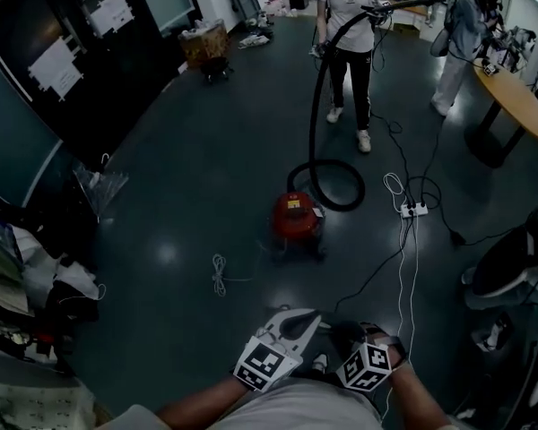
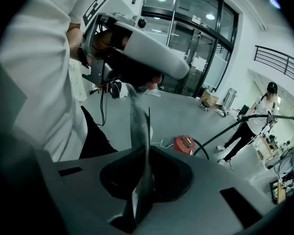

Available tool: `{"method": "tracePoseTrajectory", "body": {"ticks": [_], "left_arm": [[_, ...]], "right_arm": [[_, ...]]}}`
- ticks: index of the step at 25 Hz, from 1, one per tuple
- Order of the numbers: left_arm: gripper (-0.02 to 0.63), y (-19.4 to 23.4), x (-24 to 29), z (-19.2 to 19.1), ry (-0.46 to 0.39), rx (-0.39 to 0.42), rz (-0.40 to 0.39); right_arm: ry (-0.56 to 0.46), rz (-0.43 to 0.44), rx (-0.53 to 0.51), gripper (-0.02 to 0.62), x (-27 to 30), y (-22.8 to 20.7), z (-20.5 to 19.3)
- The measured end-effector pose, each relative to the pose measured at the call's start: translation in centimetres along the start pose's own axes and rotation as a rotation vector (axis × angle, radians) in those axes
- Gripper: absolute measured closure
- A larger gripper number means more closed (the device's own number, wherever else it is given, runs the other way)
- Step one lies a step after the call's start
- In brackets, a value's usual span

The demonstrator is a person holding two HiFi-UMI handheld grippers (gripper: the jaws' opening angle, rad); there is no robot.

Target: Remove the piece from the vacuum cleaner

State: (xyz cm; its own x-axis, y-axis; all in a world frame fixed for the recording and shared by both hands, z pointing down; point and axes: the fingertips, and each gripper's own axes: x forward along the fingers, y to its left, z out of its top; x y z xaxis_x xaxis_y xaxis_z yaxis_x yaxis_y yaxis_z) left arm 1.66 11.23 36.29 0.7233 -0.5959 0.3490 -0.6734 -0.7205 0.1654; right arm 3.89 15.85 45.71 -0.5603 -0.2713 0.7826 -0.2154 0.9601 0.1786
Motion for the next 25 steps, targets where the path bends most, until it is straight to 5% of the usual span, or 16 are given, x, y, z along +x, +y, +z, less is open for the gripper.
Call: {"method": "tracePoseTrajectory", "body": {"ticks": [12, 25], "left_arm": [[0.6, -10.2, -1.0, 1.3, -0.047, 0.001, 0.019], [0.6, -12.2, -1.0, 0.6, -0.033, 0.02, 0.034]], "right_arm": [[-0.066, -0.032, 0.023, 0.557, -6.9, 5.9, -2.3], [-0.069, -0.041, 0.01, 0.557, -7.7, 6.4, -3.9]]}}
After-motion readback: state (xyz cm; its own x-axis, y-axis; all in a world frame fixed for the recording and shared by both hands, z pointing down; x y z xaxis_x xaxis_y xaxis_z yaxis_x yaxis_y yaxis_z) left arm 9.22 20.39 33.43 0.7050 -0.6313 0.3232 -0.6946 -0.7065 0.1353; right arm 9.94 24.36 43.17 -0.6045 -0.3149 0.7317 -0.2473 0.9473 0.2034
